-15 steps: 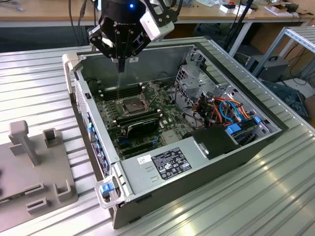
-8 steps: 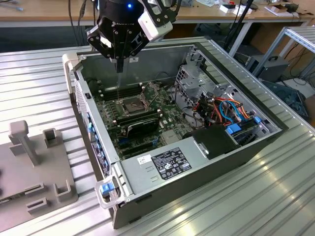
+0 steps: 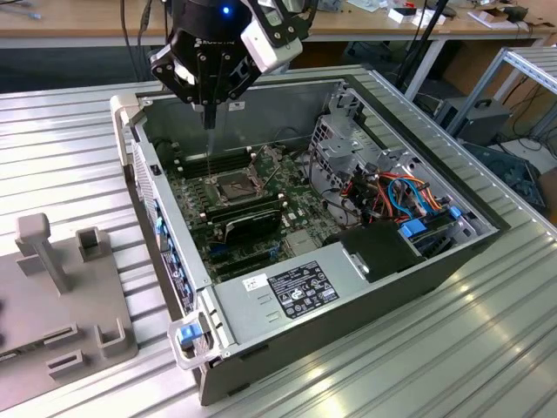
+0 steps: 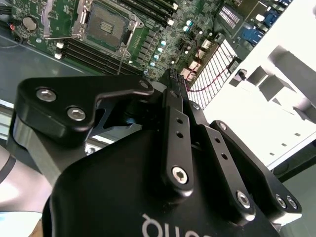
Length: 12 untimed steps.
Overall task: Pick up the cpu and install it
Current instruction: 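Reach for the cpu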
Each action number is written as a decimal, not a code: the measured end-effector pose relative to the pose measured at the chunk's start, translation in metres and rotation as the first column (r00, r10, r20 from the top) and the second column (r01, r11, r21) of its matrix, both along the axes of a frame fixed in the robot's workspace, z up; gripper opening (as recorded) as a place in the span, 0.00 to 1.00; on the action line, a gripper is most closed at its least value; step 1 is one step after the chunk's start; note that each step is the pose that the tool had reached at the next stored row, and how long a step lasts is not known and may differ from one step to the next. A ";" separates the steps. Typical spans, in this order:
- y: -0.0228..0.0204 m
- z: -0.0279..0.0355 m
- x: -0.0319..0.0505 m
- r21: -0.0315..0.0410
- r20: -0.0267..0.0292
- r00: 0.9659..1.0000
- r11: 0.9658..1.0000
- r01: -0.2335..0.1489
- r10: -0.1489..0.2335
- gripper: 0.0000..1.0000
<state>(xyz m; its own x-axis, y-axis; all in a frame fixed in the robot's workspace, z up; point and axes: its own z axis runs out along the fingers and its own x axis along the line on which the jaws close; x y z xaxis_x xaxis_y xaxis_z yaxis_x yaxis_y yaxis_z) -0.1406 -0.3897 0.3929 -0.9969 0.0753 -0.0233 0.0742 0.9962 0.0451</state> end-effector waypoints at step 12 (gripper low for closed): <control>0.0000 0.0000 -0.0173 0.000 0.000 1.000 1.000 0.000 0.000 0.11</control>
<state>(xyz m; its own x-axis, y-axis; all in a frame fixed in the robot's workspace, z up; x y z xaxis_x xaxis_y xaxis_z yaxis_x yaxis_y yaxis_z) -0.1579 -0.3897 0.3929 -0.9969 0.0752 -0.0233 0.0741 0.9962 0.0451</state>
